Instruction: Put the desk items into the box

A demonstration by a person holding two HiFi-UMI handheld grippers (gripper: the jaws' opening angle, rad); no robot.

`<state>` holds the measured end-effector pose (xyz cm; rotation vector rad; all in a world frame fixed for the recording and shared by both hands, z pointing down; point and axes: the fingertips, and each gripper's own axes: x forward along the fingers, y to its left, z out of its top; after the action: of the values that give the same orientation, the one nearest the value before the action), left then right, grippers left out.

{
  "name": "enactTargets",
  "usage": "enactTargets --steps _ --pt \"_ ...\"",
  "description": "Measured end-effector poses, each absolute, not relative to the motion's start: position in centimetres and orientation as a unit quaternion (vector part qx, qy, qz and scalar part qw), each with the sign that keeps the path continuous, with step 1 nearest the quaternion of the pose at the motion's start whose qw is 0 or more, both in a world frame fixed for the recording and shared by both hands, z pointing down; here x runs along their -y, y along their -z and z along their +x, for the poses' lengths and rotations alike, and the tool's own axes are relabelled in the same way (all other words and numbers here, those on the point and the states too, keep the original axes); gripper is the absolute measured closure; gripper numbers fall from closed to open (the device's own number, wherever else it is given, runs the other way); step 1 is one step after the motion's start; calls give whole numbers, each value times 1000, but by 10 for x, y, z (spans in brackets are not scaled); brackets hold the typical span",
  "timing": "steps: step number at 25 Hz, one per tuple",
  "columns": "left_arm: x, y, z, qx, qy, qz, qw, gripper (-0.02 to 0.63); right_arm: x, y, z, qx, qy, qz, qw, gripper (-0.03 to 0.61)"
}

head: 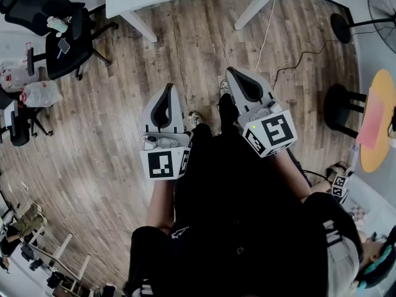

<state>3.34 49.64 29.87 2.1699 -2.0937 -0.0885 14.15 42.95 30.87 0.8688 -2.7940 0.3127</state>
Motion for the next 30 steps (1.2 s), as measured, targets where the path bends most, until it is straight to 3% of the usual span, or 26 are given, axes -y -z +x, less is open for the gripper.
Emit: enactTargets --steps 4,14,30 --pt "-549 -307 30 691 29 718 86 606 -479 -300 128 949 -99 283 100 580" --pt "-585 -293 37 685 23 726 58 606 -525 -290 120 955 -89 269 90 580" --pt "-551 -296 49 683 1 729 47 606 -492 -295 134 953 -98 278 72 580"
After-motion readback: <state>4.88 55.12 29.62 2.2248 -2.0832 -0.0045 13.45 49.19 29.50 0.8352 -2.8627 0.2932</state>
